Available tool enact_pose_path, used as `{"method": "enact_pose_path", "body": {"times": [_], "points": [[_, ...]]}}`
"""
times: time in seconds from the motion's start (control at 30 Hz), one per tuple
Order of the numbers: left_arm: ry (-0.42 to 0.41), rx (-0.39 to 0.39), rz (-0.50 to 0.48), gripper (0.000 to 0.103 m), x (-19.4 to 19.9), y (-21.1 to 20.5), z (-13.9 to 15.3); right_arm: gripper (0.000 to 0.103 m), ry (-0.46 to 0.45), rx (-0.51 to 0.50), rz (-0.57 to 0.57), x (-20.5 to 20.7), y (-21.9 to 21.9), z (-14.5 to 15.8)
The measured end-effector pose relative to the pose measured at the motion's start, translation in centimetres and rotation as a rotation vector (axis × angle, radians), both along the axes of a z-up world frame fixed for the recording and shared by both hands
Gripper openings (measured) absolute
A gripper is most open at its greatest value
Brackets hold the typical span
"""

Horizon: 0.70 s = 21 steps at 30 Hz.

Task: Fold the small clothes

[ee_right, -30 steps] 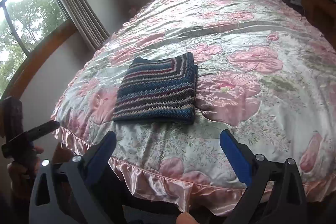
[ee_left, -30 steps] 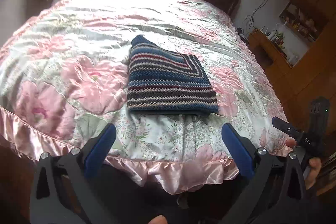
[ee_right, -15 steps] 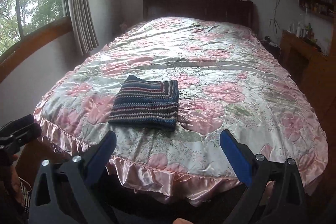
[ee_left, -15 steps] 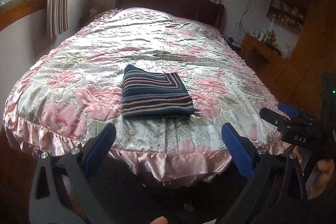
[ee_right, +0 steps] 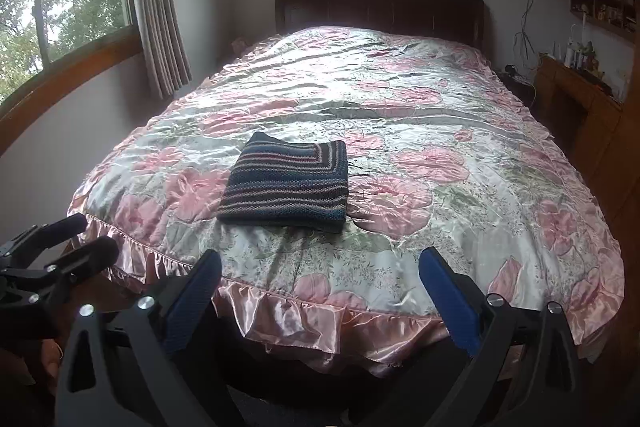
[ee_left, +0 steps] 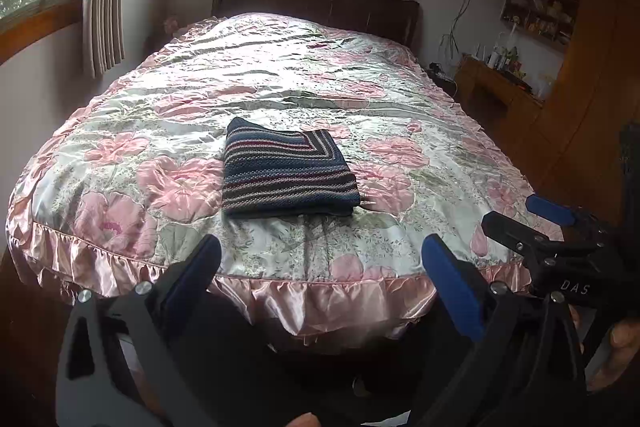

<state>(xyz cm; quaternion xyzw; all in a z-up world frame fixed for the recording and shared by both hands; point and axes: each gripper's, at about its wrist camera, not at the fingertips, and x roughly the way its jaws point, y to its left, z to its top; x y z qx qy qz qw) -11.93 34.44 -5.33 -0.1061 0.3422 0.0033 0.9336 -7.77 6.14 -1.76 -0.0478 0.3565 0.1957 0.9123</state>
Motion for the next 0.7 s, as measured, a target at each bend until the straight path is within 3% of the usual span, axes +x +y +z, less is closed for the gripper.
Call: {"method": "enact_pose_path", "body": {"times": [0.27,0.47,0.57,0.7], "points": [[0.005,0.008,0.019,0.100,0.1,0.5,0.1,0.099,0.013,0.009,0.030,0.3,0.5,-0.2],[0.019,0.009,0.025,0.100,0.5,0.6,-0.2,0.099,-0.053,-0.041,0.018,0.0,1.0,-0.1],[0.033,0.009,0.034,0.100,0.9,0.7,-0.5,0.099,-0.043,-0.034,0.025,0.2,1.1,-0.3],[0.036,0.041,0.052,0.100,0.9,0.6,-0.3,0.099,-0.038,-0.030,0.018,0.3,1.1,-0.4]]}}
